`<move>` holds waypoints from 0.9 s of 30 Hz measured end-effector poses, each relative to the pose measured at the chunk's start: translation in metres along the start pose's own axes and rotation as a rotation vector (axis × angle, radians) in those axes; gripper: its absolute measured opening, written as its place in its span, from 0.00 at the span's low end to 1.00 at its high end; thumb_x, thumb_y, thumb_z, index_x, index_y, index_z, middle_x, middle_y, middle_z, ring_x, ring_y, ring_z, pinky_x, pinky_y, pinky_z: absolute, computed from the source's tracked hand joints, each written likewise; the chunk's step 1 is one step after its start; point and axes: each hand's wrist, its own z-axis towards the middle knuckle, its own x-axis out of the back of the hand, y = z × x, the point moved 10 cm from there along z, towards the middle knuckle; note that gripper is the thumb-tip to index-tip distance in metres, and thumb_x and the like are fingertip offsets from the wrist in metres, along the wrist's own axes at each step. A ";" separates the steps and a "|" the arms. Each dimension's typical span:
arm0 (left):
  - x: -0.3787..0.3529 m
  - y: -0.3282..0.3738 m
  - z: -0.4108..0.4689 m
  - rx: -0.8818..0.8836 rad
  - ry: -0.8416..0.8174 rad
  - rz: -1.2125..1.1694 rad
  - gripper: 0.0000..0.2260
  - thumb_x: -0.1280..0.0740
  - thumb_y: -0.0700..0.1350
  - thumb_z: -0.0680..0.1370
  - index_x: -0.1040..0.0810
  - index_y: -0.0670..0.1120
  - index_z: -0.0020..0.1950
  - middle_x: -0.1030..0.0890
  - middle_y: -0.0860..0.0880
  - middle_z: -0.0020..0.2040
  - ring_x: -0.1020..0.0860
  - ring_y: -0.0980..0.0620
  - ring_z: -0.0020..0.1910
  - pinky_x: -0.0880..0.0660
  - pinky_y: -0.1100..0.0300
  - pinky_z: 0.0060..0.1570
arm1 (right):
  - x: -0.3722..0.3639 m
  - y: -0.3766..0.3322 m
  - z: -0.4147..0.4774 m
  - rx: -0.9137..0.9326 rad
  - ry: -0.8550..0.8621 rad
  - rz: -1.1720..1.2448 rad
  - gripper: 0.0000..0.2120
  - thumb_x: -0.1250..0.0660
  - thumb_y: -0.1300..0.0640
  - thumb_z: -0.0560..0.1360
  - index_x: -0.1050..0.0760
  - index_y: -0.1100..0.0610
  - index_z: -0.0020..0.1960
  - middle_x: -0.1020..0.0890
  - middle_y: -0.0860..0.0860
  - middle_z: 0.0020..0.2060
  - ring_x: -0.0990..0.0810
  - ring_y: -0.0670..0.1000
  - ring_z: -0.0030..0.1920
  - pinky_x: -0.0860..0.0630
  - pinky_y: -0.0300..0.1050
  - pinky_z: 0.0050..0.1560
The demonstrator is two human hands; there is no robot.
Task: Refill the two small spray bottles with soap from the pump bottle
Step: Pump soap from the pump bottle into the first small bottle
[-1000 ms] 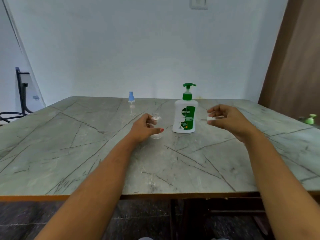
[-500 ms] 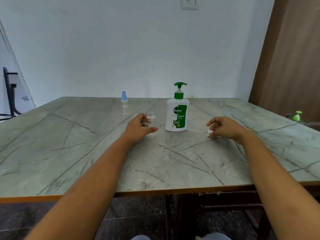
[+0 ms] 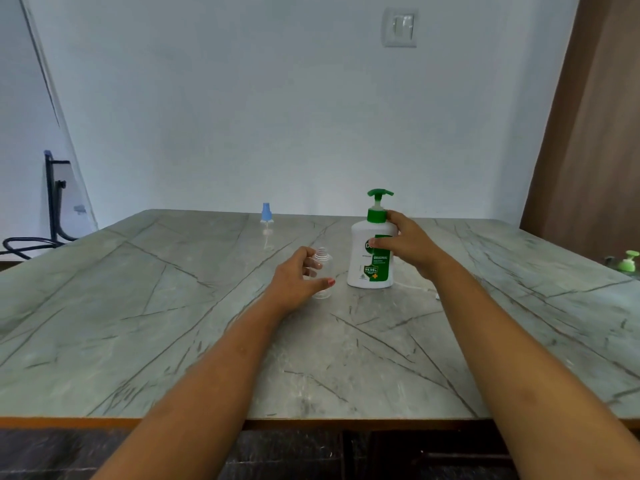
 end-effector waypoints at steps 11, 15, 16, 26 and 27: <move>-0.002 0.000 0.006 0.001 0.029 0.036 0.21 0.26 0.51 0.70 0.33 0.54 0.56 0.26 0.55 0.51 0.25 0.56 0.48 0.30 0.68 0.44 | -0.033 -0.023 0.011 0.277 0.109 0.052 0.51 0.24 0.62 0.66 0.54 0.33 0.70 0.37 0.50 0.68 0.27 0.49 0.57 0.24 0.36 0.47; -0.002 0.000 0.006 0.012 0.032 0.045 0.22 0.27 0.52 0.70 0.32 0.52 0.59 0.26 0.55 0.52 0.25 0.56 0.48 0.30 0.69 0.44 | -0.043 -0.034 0.012 0.377 0.093 0.044 0.51 0.31 0.70 0.67 0.54 0.30 0.70 0.39 0.45 0.70 0.24 0.46 0.58 0.24 0.31 0.41; -0.002 -0.001 0.006 0.019 0.038 0.045 0.23 0.27 0.52 0.70 0.32 0.51 0.60 0.26 0.54 0.52 0.25 0.55 0.49 0.30 0.68 0.44 | -0.046 -0.036 0.011 0.398 0.092 0.021 0.50 0.32 0.70 0.67 0.53 0.31 0.70 0.39 0.42 0.69 0.24 0.46 0.57 0.24 0.33 0.42; 0.032 0.014 0.007 -0.060 0.279 -0.107 0.19 0.29 0.51 0.72 0.35 0.56 0.58 0.28 0.56 0.51 0.26 0.64 0.41 0.32 0.79 0.30 | -0.077 -0.055 0.000 0.547 -0.001 -0.133 0.42 0.28 0.60 0.64 0.46 0.40 0.70 0.34 0.24 0.57 0.26 0.34 0.51 0.28 0.26 0.44; 0.032 0.013 0.007 -0.060 0.278 -0.113 0.19 0.29 0.51 0.72 0.34 0.56 0.58 0.28 0.57 0.51 0.26 0.64 0.41 0.32 0.79 0.31 | -0.078 -0.055 0.001 0.552 -0.007 -0.139 0.42 0.28 0.60 0.64 0.45 0.41 0.70 0.32 0.26 0.56 0.25 0.35 0.49 0.28 0.26 0.43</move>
